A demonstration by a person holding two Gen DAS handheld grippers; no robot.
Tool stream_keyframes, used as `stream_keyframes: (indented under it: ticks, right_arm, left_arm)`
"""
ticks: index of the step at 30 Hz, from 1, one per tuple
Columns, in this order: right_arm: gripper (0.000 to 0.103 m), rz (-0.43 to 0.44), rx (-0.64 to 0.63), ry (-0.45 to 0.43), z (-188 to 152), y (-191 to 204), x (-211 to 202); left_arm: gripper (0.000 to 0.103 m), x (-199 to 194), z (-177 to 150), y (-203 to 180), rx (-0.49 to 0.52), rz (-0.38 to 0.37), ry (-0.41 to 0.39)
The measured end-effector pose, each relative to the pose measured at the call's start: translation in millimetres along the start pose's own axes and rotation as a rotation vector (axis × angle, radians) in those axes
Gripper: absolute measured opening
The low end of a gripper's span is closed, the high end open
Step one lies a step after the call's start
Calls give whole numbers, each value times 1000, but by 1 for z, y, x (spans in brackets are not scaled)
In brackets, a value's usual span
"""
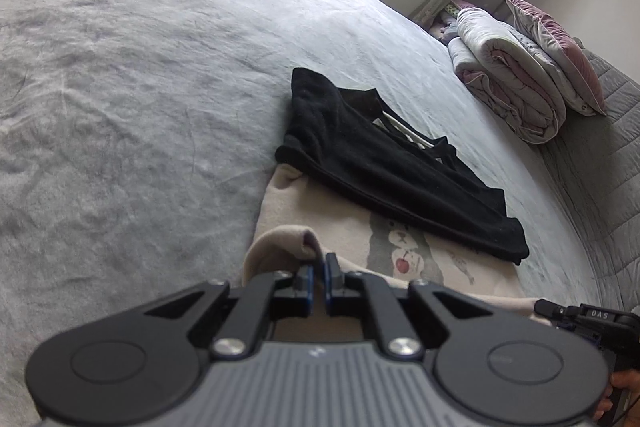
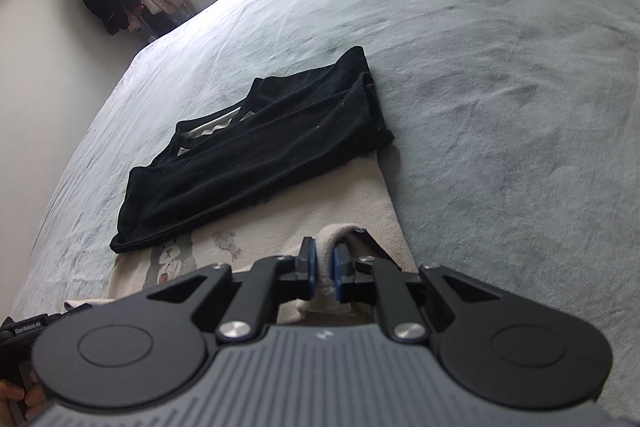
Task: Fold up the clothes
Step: 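Lift the cream hem with both grippers and fold it toward the black folded part, then open both grippers to release the folded hem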
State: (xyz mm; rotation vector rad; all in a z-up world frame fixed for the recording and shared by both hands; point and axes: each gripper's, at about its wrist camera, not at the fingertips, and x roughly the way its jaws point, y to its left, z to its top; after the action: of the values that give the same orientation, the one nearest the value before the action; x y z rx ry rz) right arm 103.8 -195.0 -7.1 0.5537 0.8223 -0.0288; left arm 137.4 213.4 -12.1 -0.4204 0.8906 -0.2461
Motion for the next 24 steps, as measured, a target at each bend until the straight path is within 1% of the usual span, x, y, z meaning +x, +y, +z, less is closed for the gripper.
stream_keyframes:
  ticks: [3, 7, 9, 11, 12, 13, 14, 15, 17, 18, 20, 21, 24]
  right_arm:
    - [12, -17, -11, 15, -2, 0, 9]
    - [15, -33, -51, 16, 1, 8, 14]
    - [17, -30, -50, 19, 1, 8, 13]
    - [18, -22, -54, 18, 3, 8, 11]
    - [18, -8, -43, 15, 4, 6, 8]
    - [18, 7, -32, 12, 5, 5, 5]
    - [20, 40, -1, 17, 8, 1, 2]
    - [23, 76, 32, 25, 10, -2, 0]
    - [41, 133, 81, 40, 13, -8, -4]
    - [43, 145, 94, 55, 14, -10, -3]
    - [43, 145, 117, 85, 14, -13, 0]
    - [43, 153, 134, 103, 13, -15, 3]
    - [43, 250, 248, 134, 8, -26, 15]
  left_arm:
    - [5, 9, 1, 0, 1, 15, 11]
    - [5, 15, 4, 3, -18, 18, 31]
    - [5, 16, 5, 4, -25, 12, 34]
    - [8, 14, 8, 5, -27, -6, 17]
    - [11, 11, 9, 5, -25, -26, -2]
    - [18, 9, 10, 5, -24, -46, -20]
    - [22, 6, 12, 6, -28, -67, -37]
    - [24, 4, 13, 7, -32, -81, -46]
    - [26, 1, 15, 9, -39, -106, -52]
    - [27, 1, 15, 10, -43, -111, -43]
    - [34, 4, 16, 11, -52, -109, -15]
    - [35, 5, 16, 12, -55, -107, 0]
    - [39, 12, 14, 13, -60, -112, 38]
